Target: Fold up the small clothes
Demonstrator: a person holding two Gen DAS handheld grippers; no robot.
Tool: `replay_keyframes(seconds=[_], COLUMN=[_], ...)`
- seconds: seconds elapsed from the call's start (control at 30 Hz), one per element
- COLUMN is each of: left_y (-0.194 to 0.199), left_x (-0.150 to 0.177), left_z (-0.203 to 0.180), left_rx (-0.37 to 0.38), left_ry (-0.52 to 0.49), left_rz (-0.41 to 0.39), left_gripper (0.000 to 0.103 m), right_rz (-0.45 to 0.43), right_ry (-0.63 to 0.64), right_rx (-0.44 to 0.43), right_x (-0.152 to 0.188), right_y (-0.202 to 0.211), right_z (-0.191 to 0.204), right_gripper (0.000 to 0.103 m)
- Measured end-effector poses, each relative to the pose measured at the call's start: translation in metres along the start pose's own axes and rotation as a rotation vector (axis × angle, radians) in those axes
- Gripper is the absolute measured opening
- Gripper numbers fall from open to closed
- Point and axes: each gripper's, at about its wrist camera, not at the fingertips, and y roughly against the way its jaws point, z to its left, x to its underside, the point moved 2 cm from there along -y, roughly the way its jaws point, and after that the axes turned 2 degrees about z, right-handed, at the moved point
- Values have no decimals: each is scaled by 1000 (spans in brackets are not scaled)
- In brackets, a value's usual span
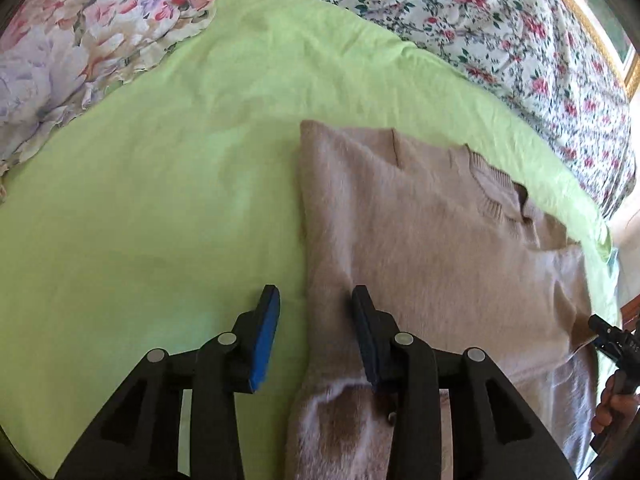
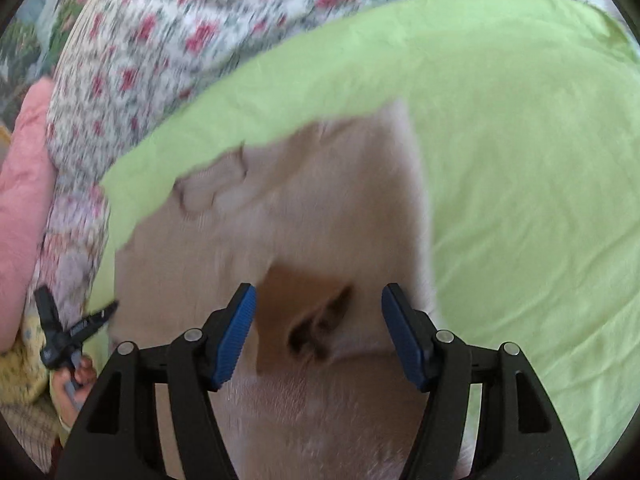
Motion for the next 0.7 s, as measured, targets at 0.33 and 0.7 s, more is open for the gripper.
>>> replay_keyframes(seconds=[0.33, 0.7], left_y=[3, 13], left_x=[8, 16], left_z=[-20, -18], left_rx=[-137, -175], left_ry=[-113, -121], left_rz=[-17, -1], left_gripper=[26, 29], right_rz=[-209, -80], right_ry=[56, 11], right_rx=[-32, 154], right_x=[-30, 0], right_y=[44, 5], right_z=[32, -5], right_gripper=[9, 18])
